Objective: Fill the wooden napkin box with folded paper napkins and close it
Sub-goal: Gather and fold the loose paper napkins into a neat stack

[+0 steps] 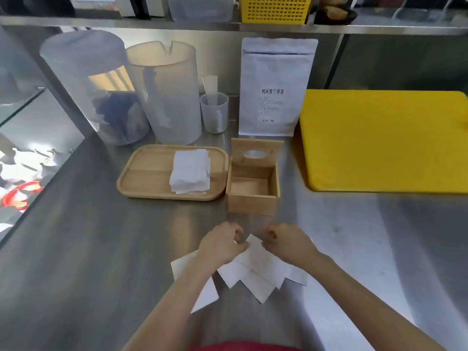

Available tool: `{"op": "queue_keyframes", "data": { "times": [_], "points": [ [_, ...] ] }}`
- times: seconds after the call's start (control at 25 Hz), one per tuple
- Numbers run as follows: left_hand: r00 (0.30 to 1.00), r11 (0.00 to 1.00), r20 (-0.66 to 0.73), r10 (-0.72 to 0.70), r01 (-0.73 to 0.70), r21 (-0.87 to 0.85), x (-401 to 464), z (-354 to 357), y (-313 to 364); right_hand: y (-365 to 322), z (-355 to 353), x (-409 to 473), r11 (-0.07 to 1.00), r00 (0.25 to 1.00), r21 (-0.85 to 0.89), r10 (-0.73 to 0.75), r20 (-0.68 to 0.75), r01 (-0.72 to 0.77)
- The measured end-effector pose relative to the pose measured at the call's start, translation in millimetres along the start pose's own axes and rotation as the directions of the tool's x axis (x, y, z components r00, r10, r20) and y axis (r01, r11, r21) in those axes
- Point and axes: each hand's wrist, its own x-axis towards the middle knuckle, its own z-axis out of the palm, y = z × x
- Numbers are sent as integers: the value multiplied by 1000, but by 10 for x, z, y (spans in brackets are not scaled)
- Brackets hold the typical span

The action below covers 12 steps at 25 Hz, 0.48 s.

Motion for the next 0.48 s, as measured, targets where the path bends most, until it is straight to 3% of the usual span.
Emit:
{"op": "queue_keyframes", "data": {
  "times": [0.12,0.48],
  "points": [
    [1000,998,8,-25,24,59,18,194,-19,57,138,15,998,1000,-56,14,-5,-15],
    [990,996,-104,-90,92,19,37,498,-37,95,387,93,990,996,-135,33,-86,-45]
  ]
}}
